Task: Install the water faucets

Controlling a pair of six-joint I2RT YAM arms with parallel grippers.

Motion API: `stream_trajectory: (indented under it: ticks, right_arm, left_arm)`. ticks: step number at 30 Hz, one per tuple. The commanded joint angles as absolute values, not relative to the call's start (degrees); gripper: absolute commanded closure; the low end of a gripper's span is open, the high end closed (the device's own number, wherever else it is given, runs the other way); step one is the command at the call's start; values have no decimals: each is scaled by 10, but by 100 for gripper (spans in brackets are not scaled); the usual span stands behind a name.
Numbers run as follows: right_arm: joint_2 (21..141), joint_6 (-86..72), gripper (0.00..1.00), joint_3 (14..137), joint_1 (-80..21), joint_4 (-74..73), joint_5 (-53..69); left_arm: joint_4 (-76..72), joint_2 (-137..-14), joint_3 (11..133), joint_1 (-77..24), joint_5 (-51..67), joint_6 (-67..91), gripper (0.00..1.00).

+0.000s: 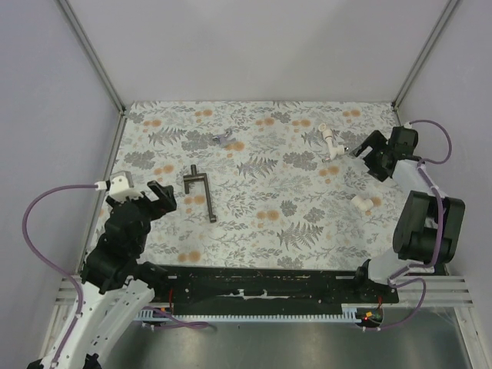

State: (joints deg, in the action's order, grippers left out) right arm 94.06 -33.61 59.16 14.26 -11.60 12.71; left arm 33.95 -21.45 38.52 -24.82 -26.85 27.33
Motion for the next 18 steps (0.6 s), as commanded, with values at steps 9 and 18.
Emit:
stream_trajectory:
  ticks: [9,18]
  right_arm:
    - [687,-291,2,636,142,-341,-76]
    - [457,-237,2,596,142,-339,-69]
  left_arm:
    - [323,-188,475,-245,-388,124,0]
    - [287,-161,435,-246,-368,105,0]
